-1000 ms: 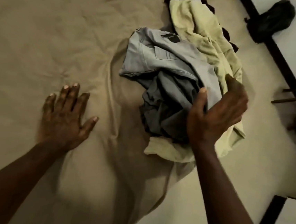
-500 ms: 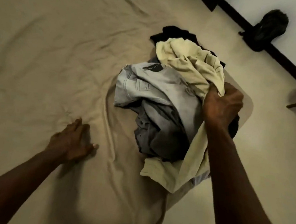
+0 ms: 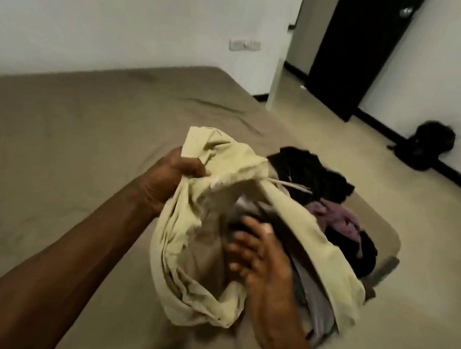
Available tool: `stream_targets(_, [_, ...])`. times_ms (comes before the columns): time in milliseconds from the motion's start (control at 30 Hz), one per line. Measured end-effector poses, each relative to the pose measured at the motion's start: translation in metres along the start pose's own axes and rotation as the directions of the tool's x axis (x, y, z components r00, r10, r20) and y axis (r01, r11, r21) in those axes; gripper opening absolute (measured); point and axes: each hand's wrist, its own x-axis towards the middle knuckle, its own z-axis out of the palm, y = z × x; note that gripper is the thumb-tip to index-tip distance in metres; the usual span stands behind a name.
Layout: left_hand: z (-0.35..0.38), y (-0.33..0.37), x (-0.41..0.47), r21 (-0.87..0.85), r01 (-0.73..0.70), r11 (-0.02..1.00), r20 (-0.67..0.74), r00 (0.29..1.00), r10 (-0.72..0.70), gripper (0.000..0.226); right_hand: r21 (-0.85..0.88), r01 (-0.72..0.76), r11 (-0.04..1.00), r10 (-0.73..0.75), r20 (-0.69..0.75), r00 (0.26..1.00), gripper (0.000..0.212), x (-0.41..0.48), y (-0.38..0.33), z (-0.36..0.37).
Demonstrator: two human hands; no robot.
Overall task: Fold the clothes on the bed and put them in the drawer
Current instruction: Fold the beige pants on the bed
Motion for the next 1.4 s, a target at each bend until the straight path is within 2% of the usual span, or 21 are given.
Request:
stream_targets(33, [-0.001,0.016,-0.021,0.04,-0.073,0.997,0.02,0.997,0.072,0.042,0.12,0.011,0.993,-0.006,-0.044,0.999,0.052,-0.005,-0.018,0.001])
stream_targets(100, [0.006,0.061,-0.089,0.155,-0.158,0.975,0.1,0.985,0.144,0.044,0.254,-0.044,0.966,0.021,0.093,0.995,0.06,-0.03,-0.063,0.019])
stream_targets(167, [0.016,0.092,-0.156,0.339,-0.181,0.923,0.231,0.967,0.105,0.043,0.315,-0.157,0.936,0.06,0.297,0.953,0.067,-0.062,-0.094,0.057])
stream_targets(233, [0.019,0.111,-0.203,0.514,-0.17,0.841,0.337,0.941,-0.016,0.046,0.249,-0.104,0.963,0.016,0.33,0.944,0.066,-0.087,-0.113,0.094])
stream_targets(300, [0.015,0.138,-0.259,0.548,-0.14,0.825,0.27,0.963,-0.015,0.049,0.189,0.052,0.981,-0.113,0.324,0.939,0.083,-0.115,-0.131,0.137])
stream_targets(367, [0.004,0.154,-0.314,0.487,-0.156,0.86,0.125,0.986,0.108,0.06,0.253,0.187,0.949,-0.271,0.357,0.894,0.065,-0.163,-0.153,0.179])
stream_targets(467, [-0.014,0.171,-0.37,0.313,-0.118,0.942,-0.037,0.99,0.136,0.063,0.309,0.287,0.907,-0.409,0.481,0.775,0.071,-0.216,-0.185,0.218])
stream_targets(500, [-0.019,0.178,-0.387,0.356,-0.11,0.928,-0.151,0.973,0.173,0.059,0.33,0.32,0.888,-0.452,0.506,0.735,0.075,-0.233,-0.194,0.228])
stream_targets(567, [-0.025,0.195,-0.41,0.556,-0.084,0.827,-0.396,0.848,0.352,0.033,0.348,0.373,0.86,-0.509,0.543,0.667,0.078,-0.258,-0.204,0.243])
stream_targets(633, [-0.021,0.22,-0.428,0.695,-0.127,0.708,-0.512,0.604,0.611,0.009,0.346,0.39,0.854,-0.521,0.589,0.618,0.076,-0.271,-0.212,0.256])
stream_targets(667, [-0.015,0.237,-0.436,0.703,-0.191,0.685,-0.524,0.511,0.681,0.008,0.337,0.395,0.854,-0.518,0.616,0.593,0.074,-0.278,-0.216,0.263])
stream_targets(700, [-0.009,0.253,-0.439,0.657,-0.261,0.707,-0.534,0.501,0.681,0.013,0.335,0.404,0.852,-0.52,0.641,0.565,0.073,-0.285,-0.218,0.268])
stream_targets(800, [0.0,0.298,-0.445,0.308,-0.353,0.884,-0.554,0.688,0.468,0.038,0.347,0.428,0.835,-0.532,0.708,0.464,0.072,-0.308,-0.221,0.281])
stream_targets(867, [0.003,0.316,-0.444,0.087,-0.364,0.927,-0.471,0.805,0.361,0.058,0.29,0.464,0.837,-0.501,0.745,0.439,0.072,-0.315,-0.214,0.287])
stream_targets(933, [0.007,0.318,-0.433,0.075,-0.358,0.931,-0.398,0.845,0.358,0.059,0.192,0.489,0.851,-0.426,0.797,0.428,0.071,-0.316,-0.205,0.291])
stream_targets(967, [0.007,0.316,-0.423,0.136,-0.358,0.924,-0.413,0.827,0.381,0.046,0.153,0.482,0.863,-0.374,0.834,0.406,0.07,-0.316,-0.202,0.292])
stream_targets(1067, [-0.005,0.313,-0.406,0.428,-0.341,0.837,-0.557,0.63,0.541,0.018,-0.017,0.488,0.872,-0.173,0.924,0.342,0.059,-0.311,-0.213,0.282])
stream_targets(1167, [-0.023,0.322,-0.408,0.565,-0.32,0.76,-0.544,0.548,0.635,0.011,-0.299,0.677,0.673,-0.074,0.883,0.464,0.032,-0.301,-0.24,0.261])
stream_targets(1233, [-0.027,0.333,-0.413,0.591,-0.324,0.739,-0.474,0.602,0.643,0.009,-0.344,0.75,0.565,-0.235,0.805,0.545,0.024,-0.281,-0.251,0.254])
stream_targets(1333, [-0.021,0.358,-0.416,0.682,-0.334,0.65,-0.311,0.672,0.672,0.007,-0.368,0.814,0.449,-0.337,0.774,0.535,0.061,-0.245,-0.26,0.251])
stream_targets(1400, [-0.012,0.384,-0.419,0.91,-0.171,0.378,-0.202,0.615,0.762,0.008,-0.414,0.83,0.375,-0.252,0.816,0.521,0.095,-0.223,-0.26,0.252])
